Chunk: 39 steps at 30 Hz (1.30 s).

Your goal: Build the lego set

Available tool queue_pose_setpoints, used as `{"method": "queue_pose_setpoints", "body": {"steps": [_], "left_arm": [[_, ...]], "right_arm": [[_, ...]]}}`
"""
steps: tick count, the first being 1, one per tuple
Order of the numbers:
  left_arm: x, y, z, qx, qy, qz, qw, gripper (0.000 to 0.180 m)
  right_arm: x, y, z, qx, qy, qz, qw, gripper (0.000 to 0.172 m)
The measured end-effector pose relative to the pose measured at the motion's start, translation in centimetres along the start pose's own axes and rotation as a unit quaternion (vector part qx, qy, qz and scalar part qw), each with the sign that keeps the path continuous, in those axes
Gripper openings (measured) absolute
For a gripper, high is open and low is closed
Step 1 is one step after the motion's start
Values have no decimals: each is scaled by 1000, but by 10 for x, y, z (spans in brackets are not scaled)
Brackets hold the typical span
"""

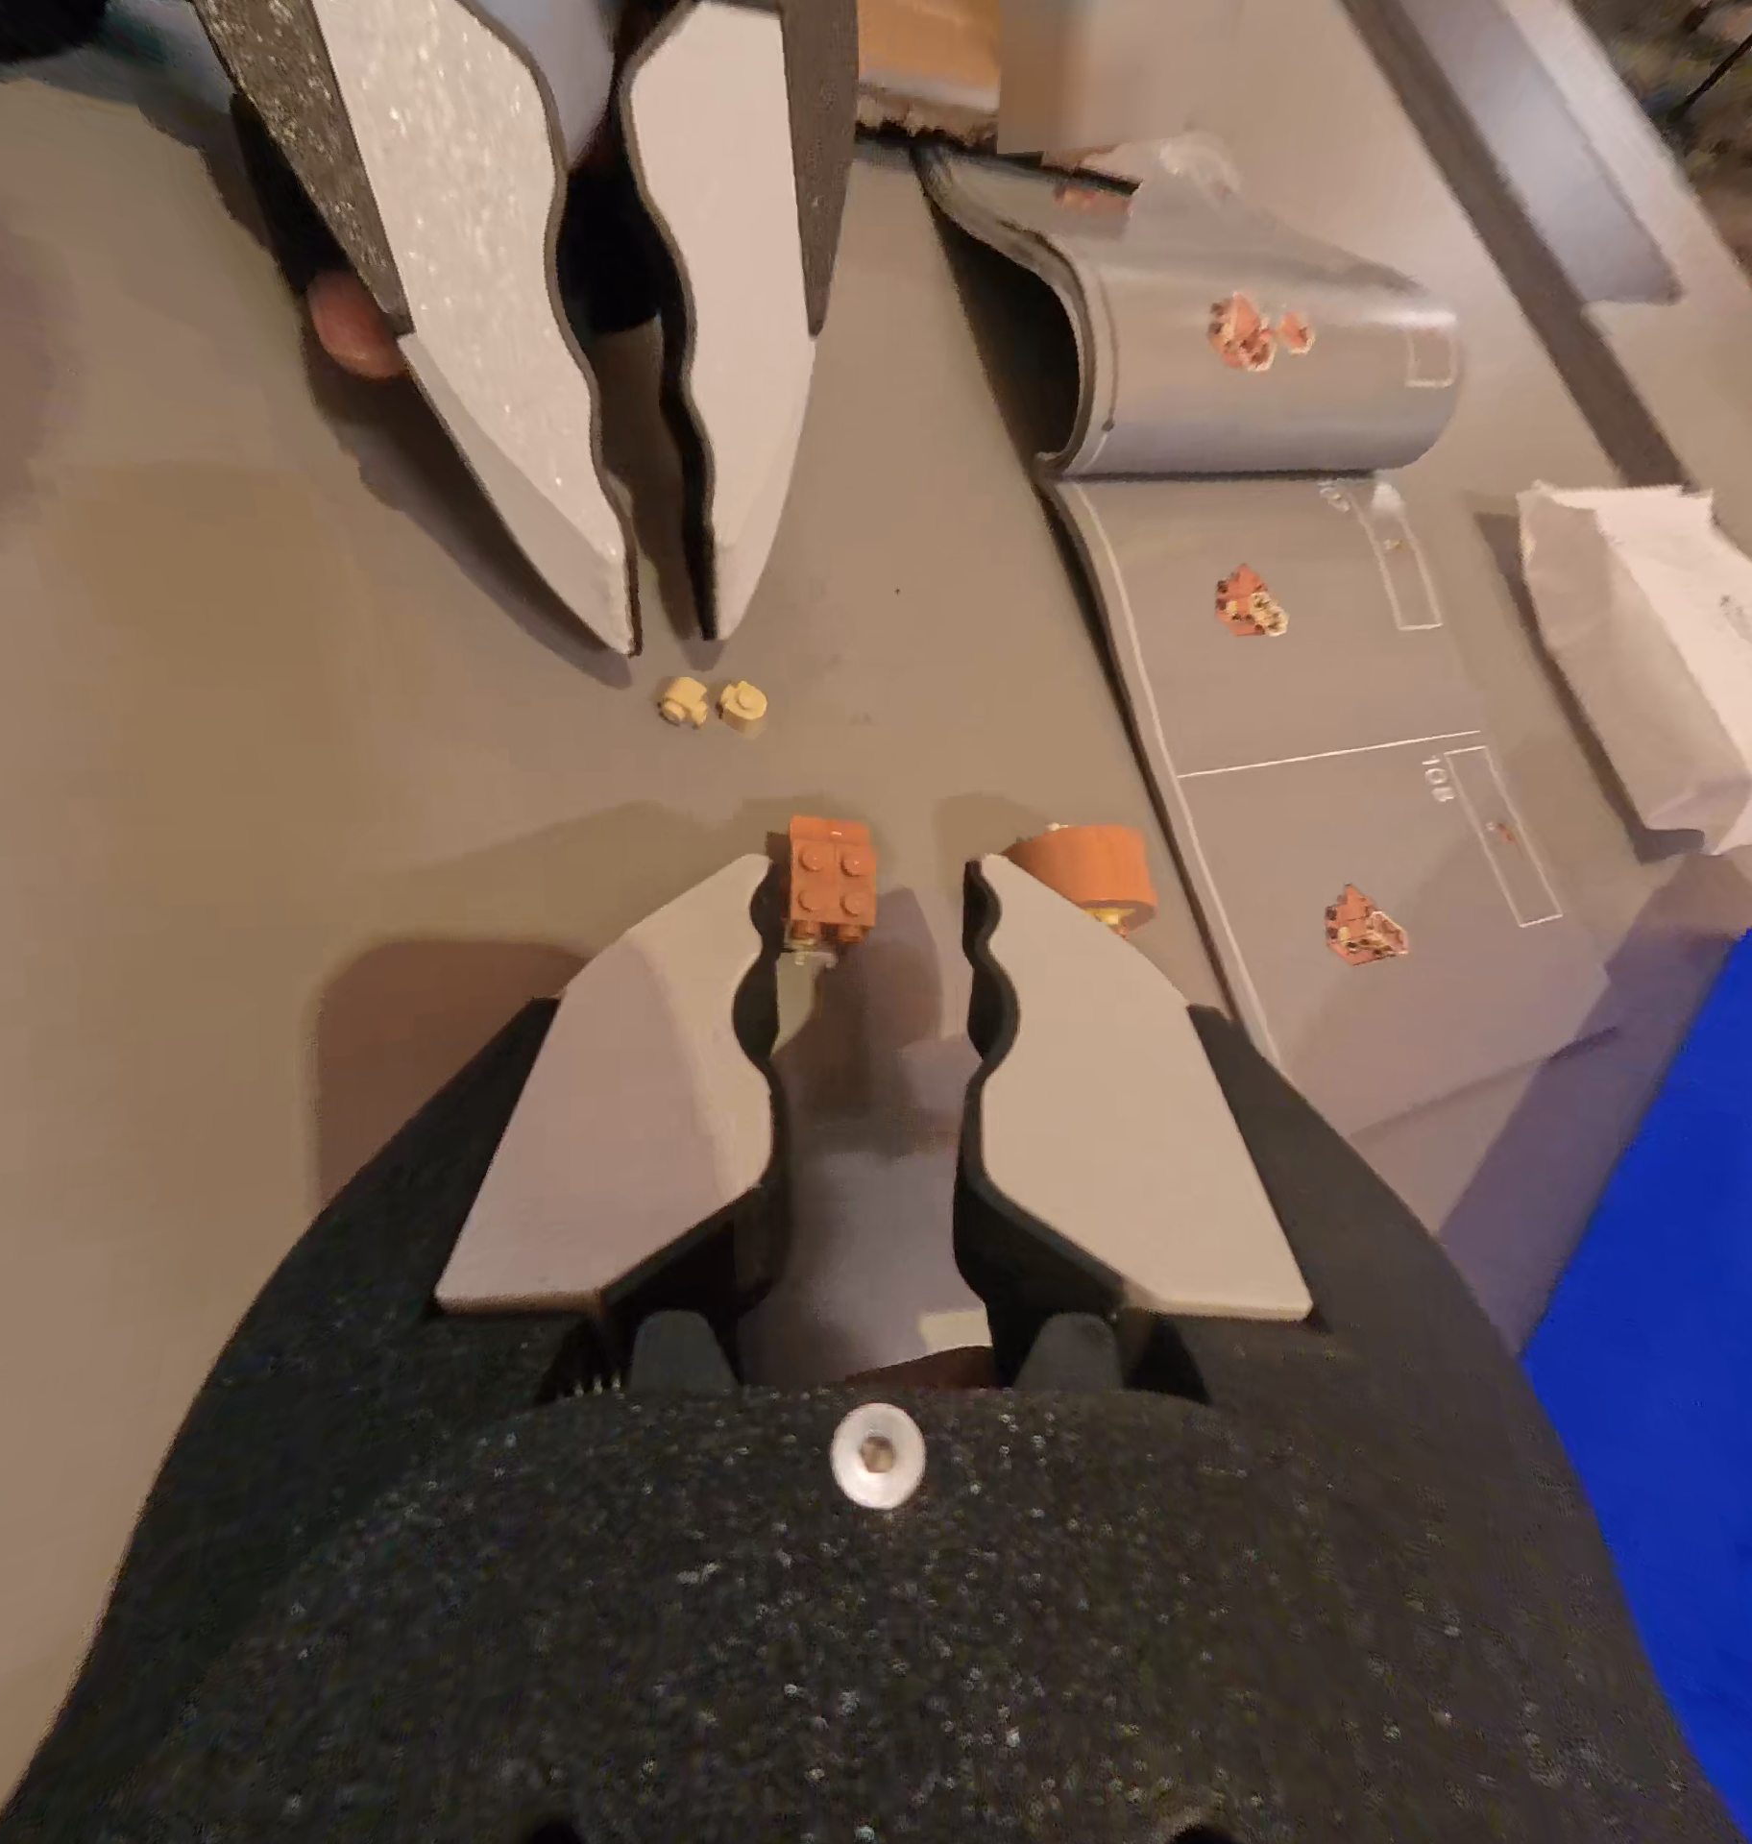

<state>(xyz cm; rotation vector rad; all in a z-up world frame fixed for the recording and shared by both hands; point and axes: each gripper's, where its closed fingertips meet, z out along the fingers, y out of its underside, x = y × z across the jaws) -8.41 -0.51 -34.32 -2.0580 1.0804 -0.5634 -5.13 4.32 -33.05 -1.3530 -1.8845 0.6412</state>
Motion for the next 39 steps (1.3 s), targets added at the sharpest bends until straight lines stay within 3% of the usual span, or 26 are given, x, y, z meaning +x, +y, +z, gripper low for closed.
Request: {"method": "queue_pose_setpoints", "body": {"steps": [7, 20, 28, 34, 39], "left_arm": [[-2, 4, 7, -28, -23, 0, 999, 16], [2, 4, 12, -36, -11, -3, 999, 5], [9, -15, 4, 36, 40, -63, 997, 5], [20, -43, -1, 127, 126, -170, 969, 5], [28, -51, -1, 146, 166, -193, 956, 5]], "right_arm": [[12, 9, -8, 26, 6, 18, 999, 29], [5, 8, -14, 30, 6, -37, 999, 29], [-5, -8, -24, 68, 11, -96, 993, 29], [-18, -21, -27, 109, 16, -155, 982, 26], [-25, -30, -28, 145, 15, -173, 974, 25]]}}
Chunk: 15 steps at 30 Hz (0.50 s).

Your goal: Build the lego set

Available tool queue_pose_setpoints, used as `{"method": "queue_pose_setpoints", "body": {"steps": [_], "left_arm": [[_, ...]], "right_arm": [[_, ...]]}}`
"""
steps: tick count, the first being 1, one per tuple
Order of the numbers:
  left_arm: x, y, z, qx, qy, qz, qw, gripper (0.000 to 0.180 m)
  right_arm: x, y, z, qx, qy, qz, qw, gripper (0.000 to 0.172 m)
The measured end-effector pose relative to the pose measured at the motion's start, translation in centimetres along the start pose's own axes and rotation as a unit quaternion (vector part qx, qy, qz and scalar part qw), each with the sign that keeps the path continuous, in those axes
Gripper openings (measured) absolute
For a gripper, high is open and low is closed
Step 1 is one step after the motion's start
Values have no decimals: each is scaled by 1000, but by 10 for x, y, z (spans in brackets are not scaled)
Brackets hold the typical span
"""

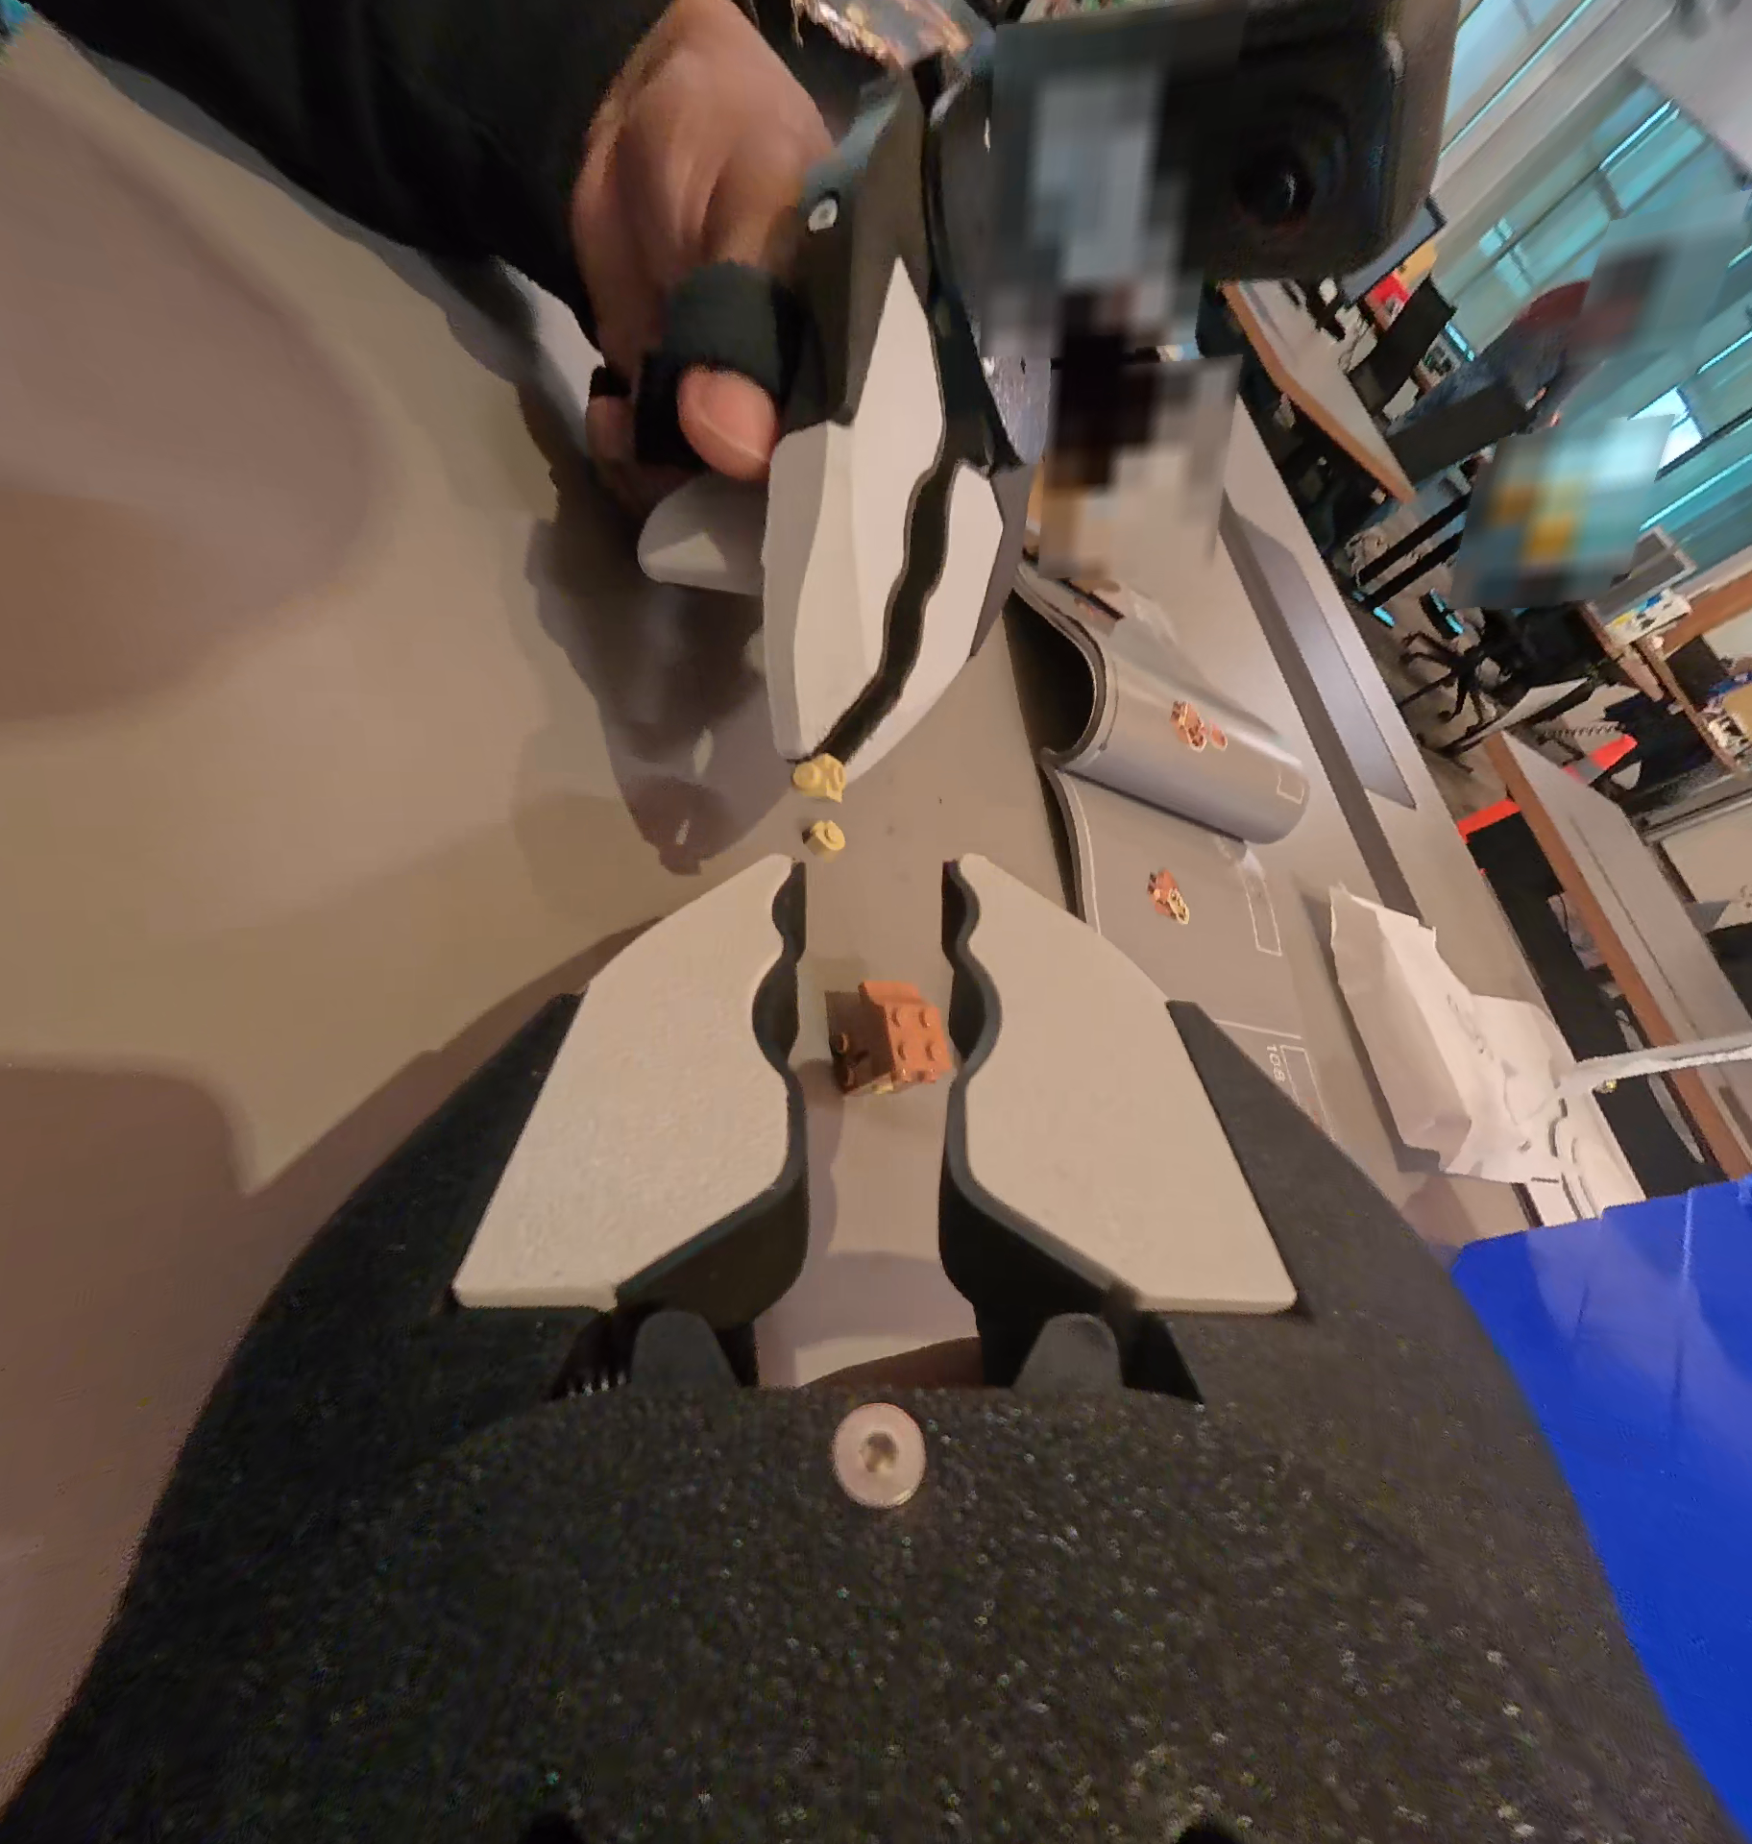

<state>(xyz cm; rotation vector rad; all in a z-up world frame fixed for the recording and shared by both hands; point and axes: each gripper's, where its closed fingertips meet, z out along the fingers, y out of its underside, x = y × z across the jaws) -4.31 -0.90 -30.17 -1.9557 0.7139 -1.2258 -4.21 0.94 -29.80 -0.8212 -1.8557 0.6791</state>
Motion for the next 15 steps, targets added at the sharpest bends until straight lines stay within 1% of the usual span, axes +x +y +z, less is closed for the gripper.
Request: {"method": "queue_pose_setpoints", "body": {"steps": [5, 9, 11, 12, 15], "left_arm": [[2, -13, -2, 26, 27, -3, 999, 5], [-7, -32, -3, 36, 37, -38, 998, 5], [-11, -44, -1, 39, 42, -41, 998, 5], [-13, -50, 1, 40, 43, -37, 998, 5], [-16, -57, 10, 52, 47, -39, 997, 5]], "right_arm": [[-3, -12, -2, 56, -17, 28, 998, 25], [7, -14, -9, 110, -35, 105, 988, 21], [16, -18, -17, 140, -44, 137, 980, 18], [21, -18, -20, 147, -41, 145, 978, 17], [30, -7, -25, 132, -18, 137, 982, 15]]}}
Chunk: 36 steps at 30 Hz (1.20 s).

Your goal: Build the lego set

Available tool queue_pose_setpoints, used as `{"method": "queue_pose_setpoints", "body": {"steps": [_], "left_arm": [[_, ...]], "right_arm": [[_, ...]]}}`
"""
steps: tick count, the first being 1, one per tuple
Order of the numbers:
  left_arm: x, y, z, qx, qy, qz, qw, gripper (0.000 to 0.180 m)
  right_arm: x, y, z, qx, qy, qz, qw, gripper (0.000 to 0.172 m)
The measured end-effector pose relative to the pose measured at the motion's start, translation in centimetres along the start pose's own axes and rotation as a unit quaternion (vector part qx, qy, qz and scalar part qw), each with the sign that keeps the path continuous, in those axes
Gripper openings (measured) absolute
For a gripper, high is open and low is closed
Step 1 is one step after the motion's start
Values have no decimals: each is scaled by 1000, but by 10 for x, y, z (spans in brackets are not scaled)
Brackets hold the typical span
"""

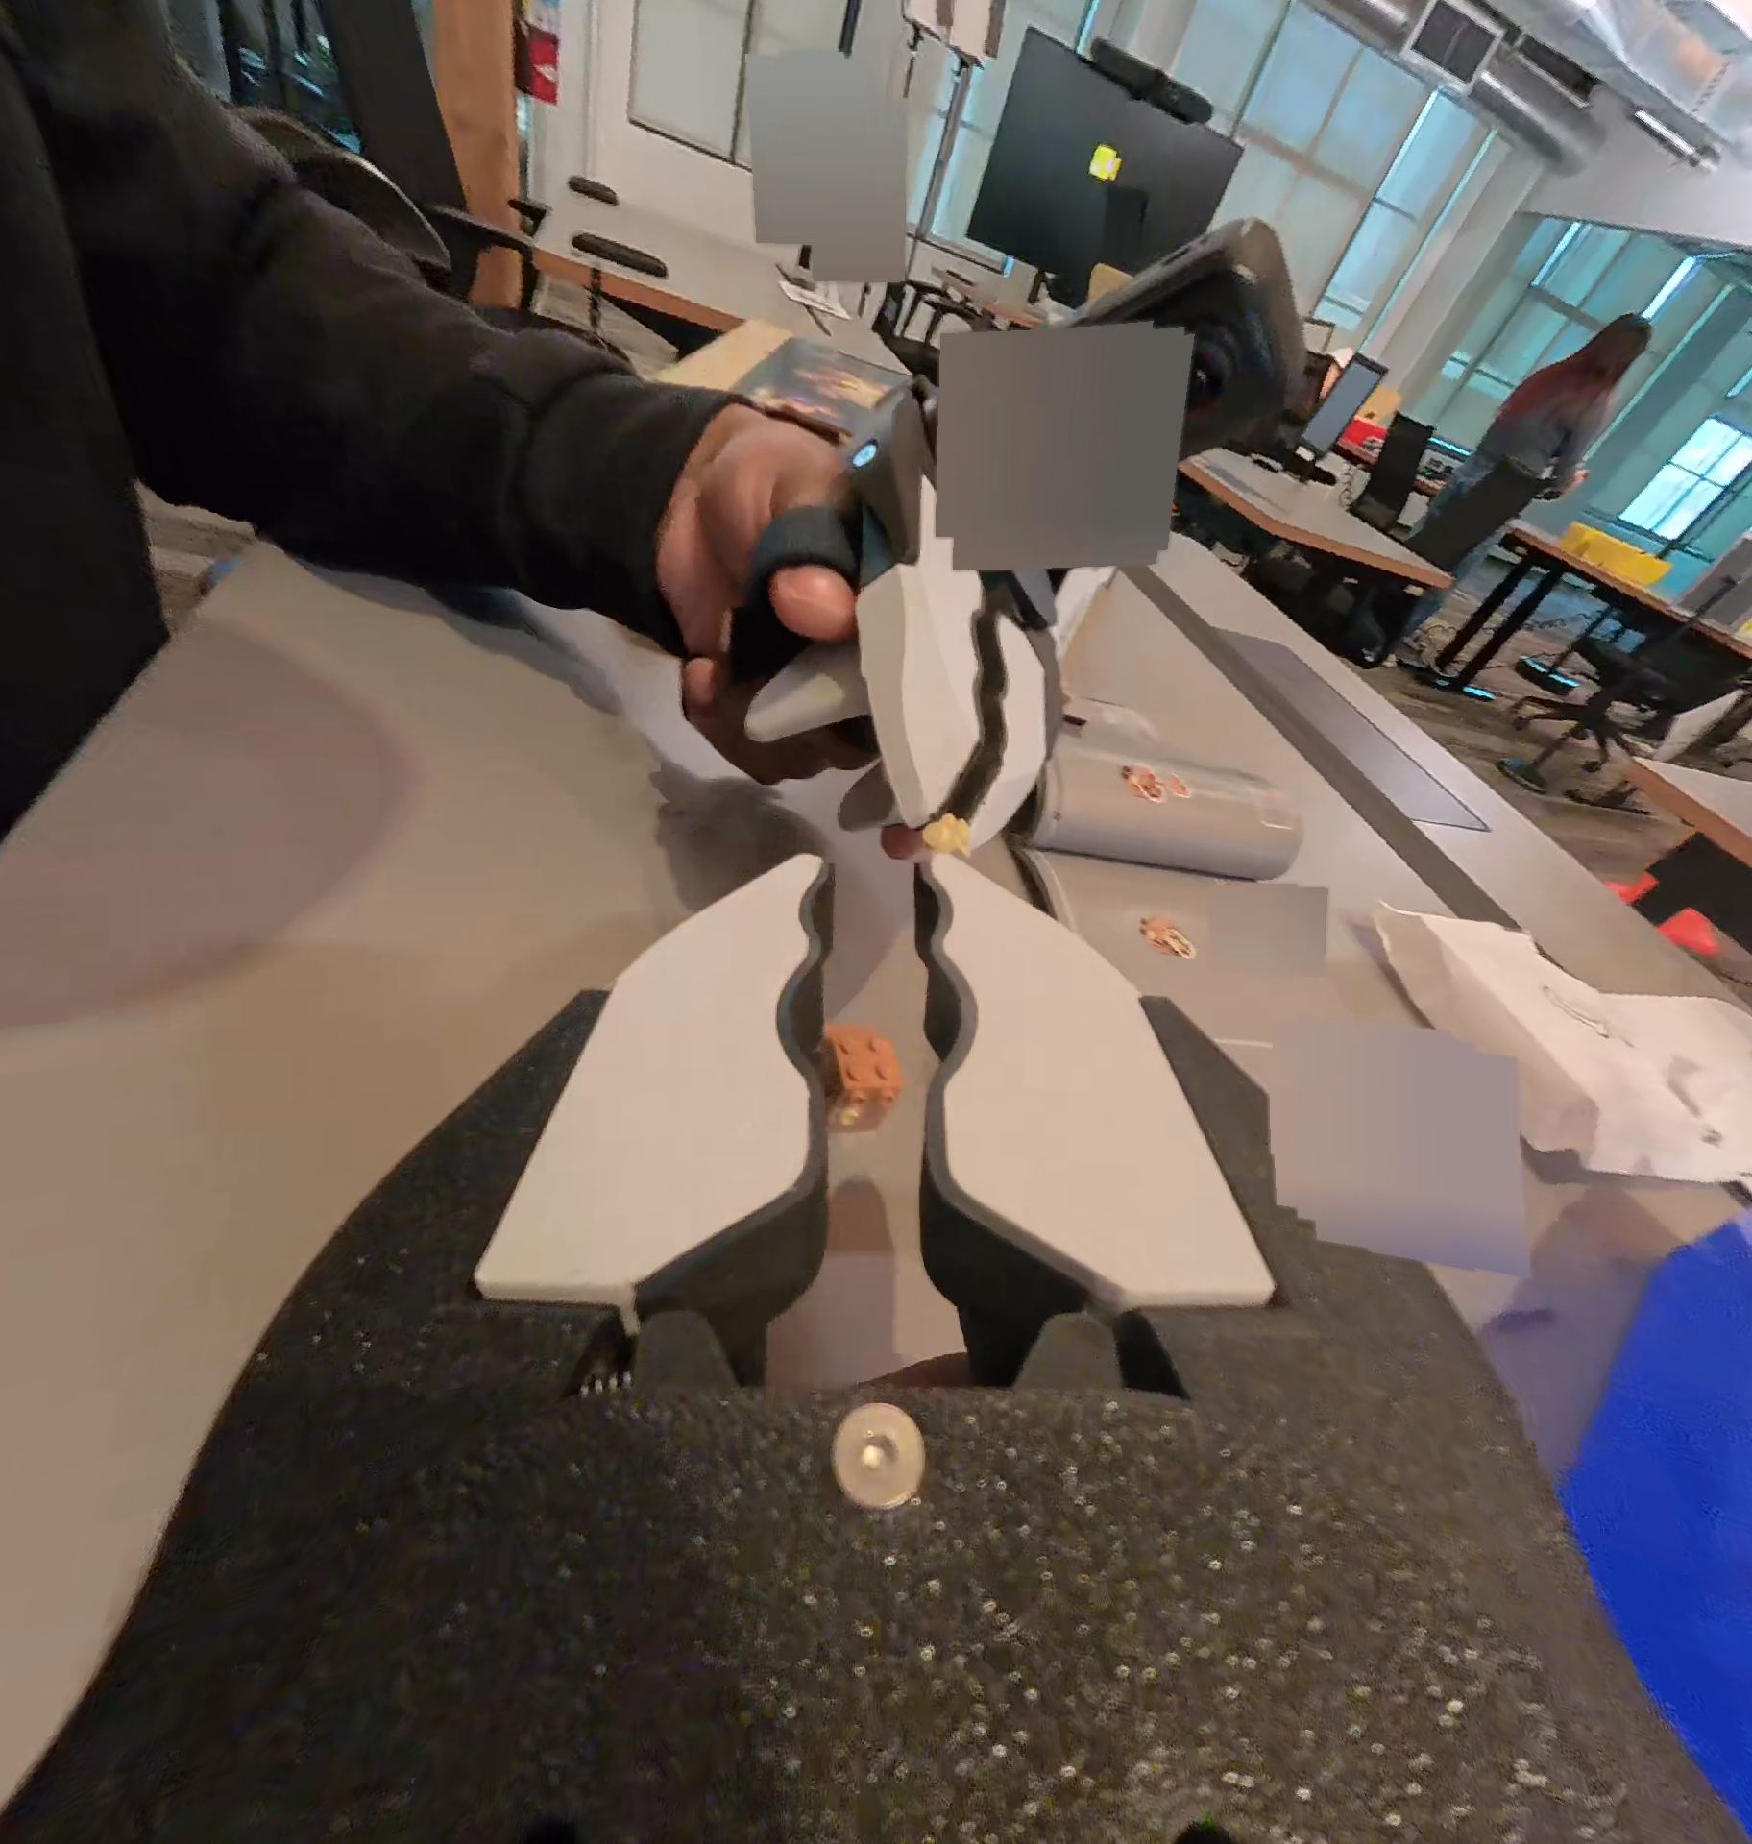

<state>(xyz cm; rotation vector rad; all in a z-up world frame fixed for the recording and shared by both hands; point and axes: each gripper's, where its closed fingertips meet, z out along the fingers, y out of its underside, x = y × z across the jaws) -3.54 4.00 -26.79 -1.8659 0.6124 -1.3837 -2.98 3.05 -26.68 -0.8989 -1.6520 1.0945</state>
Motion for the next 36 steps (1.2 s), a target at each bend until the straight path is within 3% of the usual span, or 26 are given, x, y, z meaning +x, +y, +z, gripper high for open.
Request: {"method": "queue_pose_setpoints", "body": {"steps": [3, 10, 36], "left_arm": [[1, 2, 5, 12, 4, -2, 1000, 5], [-16, 12, -9, 2, -53, 27, 998, 5], [-22, 24, -21, -9, -57, 9, 998, 5]], "right_arm": [[4, 3, -8, -3, 22, -28, 999, 13], [19, 22, -9, -44, 51, 20, 998, 12], [36, 52, -15, -137, 89, 33, 986, 7]]}}
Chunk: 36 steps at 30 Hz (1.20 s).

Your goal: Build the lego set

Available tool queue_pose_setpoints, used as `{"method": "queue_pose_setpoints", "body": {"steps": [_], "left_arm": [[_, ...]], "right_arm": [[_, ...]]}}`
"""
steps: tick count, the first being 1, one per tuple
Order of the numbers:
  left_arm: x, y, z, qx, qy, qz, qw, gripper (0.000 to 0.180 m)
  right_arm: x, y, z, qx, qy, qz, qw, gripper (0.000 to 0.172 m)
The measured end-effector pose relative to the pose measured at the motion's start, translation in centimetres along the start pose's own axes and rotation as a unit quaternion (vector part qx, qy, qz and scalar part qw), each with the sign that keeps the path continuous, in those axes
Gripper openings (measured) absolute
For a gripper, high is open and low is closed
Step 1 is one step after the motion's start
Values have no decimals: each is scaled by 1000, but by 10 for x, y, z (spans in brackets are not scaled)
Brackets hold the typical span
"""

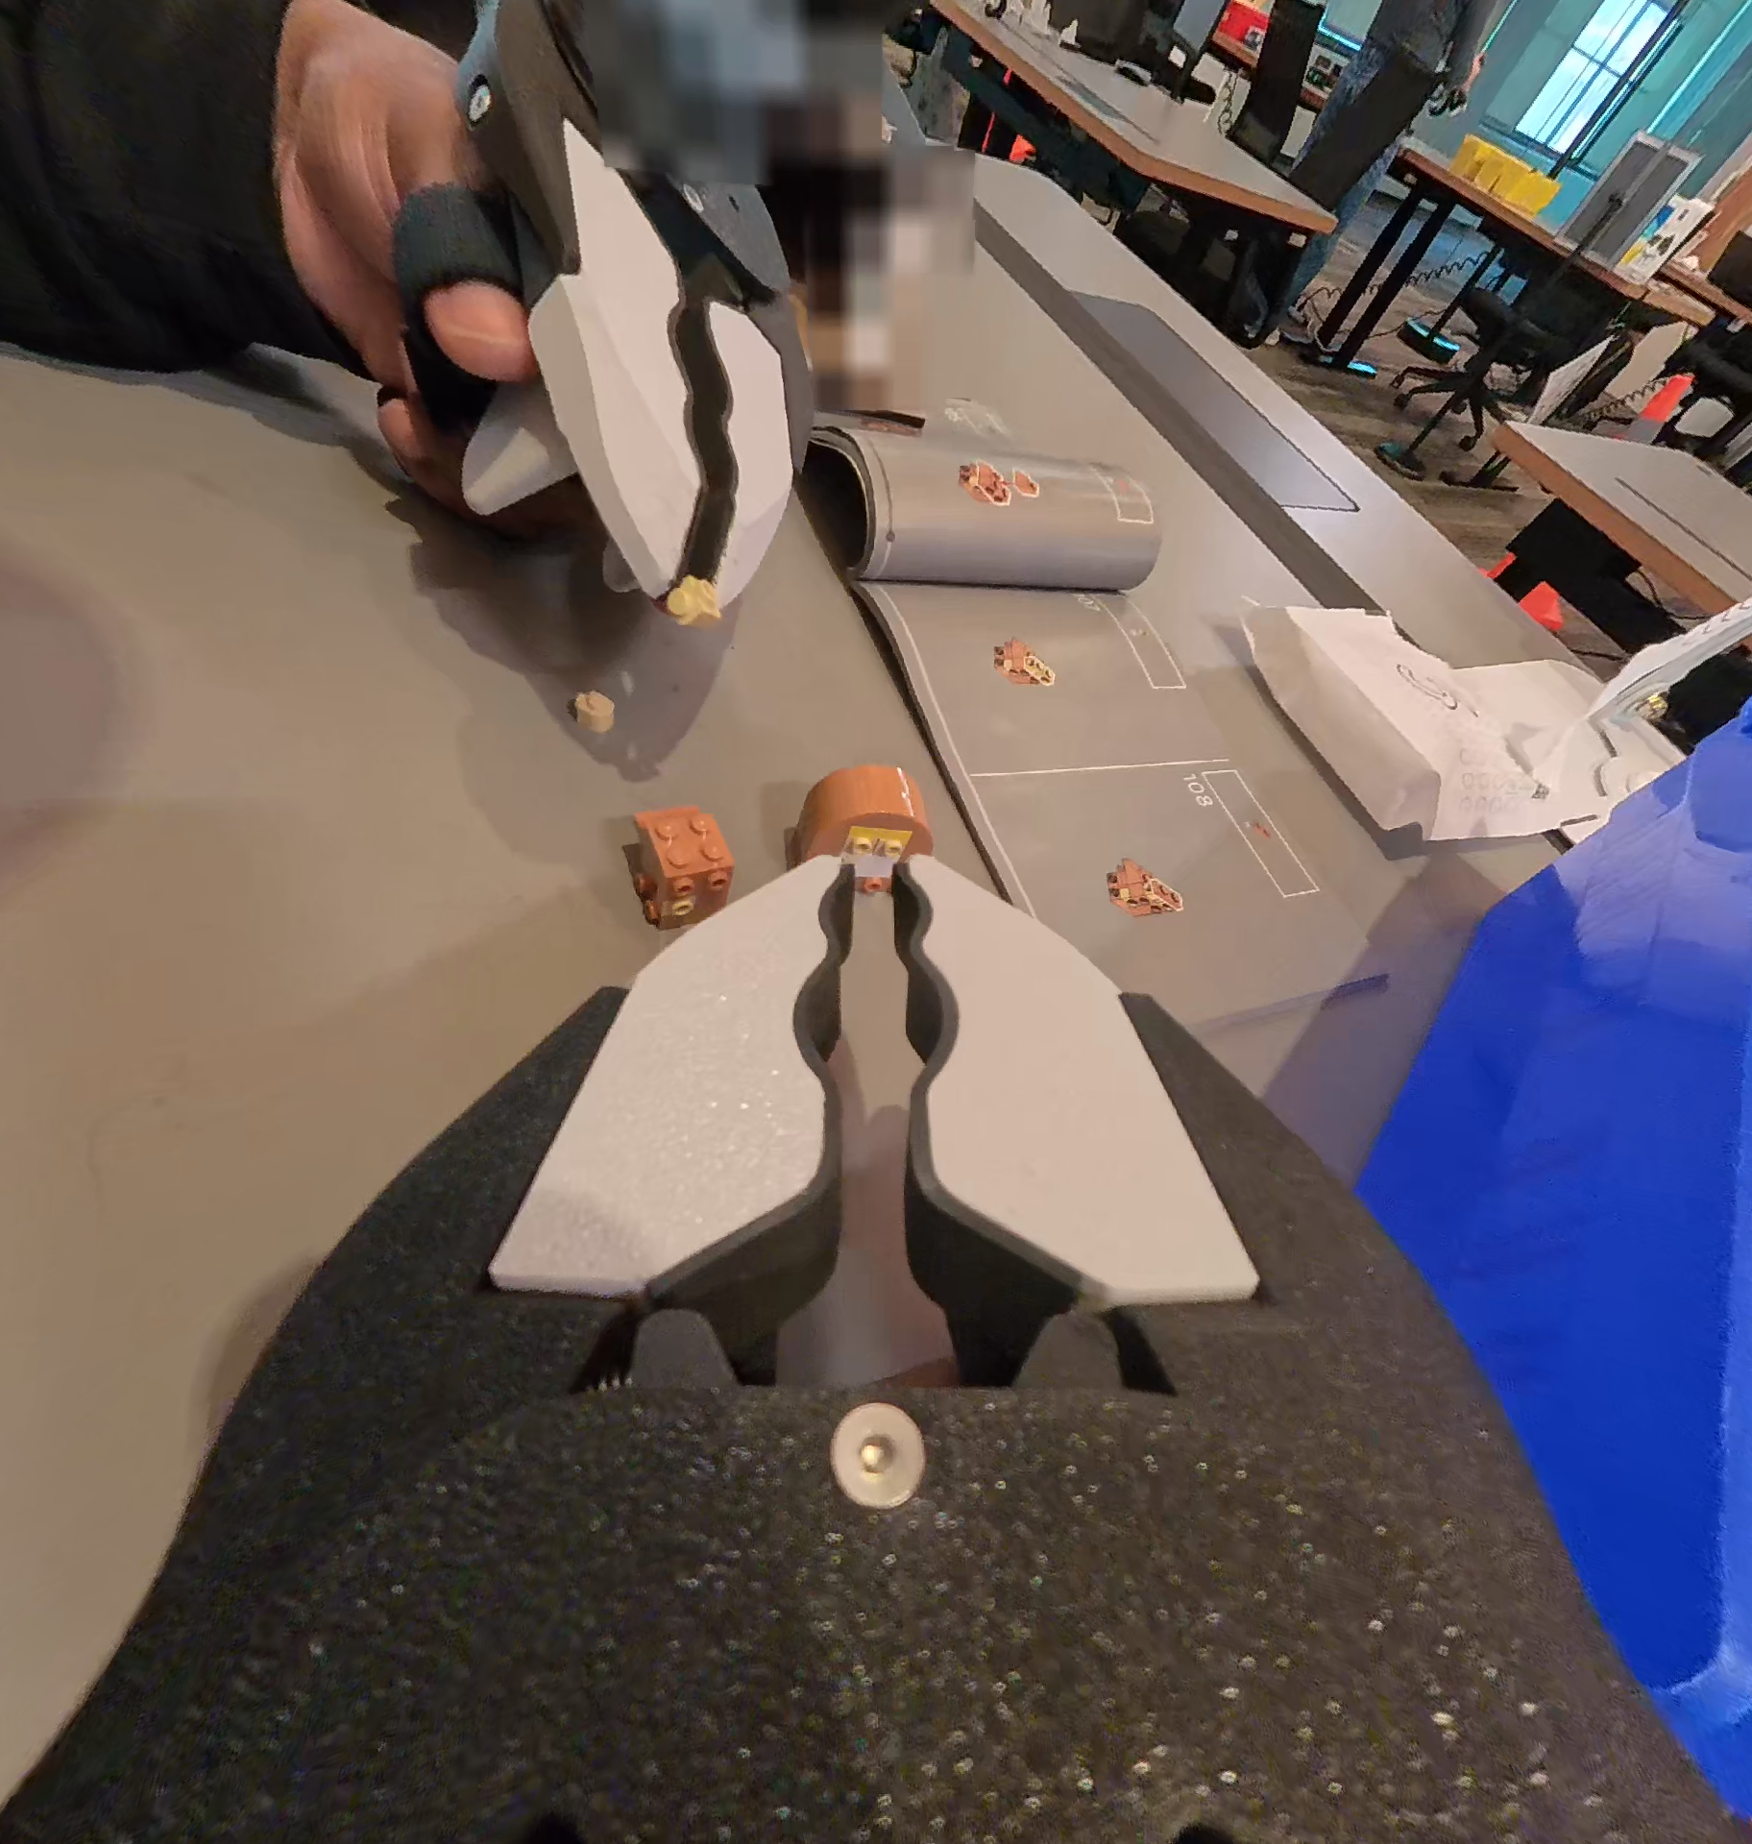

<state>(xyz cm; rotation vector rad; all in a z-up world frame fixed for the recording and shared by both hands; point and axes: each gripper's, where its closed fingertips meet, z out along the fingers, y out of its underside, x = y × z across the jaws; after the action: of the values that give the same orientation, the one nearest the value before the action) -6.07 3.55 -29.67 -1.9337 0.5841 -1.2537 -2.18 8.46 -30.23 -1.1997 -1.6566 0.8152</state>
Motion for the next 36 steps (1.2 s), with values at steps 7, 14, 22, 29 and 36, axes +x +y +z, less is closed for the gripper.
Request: {"method": "queue_pose_setpoints", "body": {"steps": [7, 14, 22, 29, 36], "left_arm": [[-2, 2, 2, -6, -10, -1, 1000, 5], [-4, 0, 1, 0, -11, -9, 1000, 5], [-7, -1, 1, 3, -16, -17, 1000, 5], [-9, -2, 0, 8, -22, -20, 1000, 5], [-7, -1, 0, 6, -20, -16, 1000, 5]], "right_arm": [[-17, 9, 3, -29, -28, -62, 997, 6], [-23, 9, 3, -30, -64, -54, 996, 7], [-29, 14, 5, -48, -76, -74, 993, 8], [-32, 15, 7, -54, -70, -89, 992, 10], [-35, 17, 11, -69, -71, -101, 990, 15]]}}
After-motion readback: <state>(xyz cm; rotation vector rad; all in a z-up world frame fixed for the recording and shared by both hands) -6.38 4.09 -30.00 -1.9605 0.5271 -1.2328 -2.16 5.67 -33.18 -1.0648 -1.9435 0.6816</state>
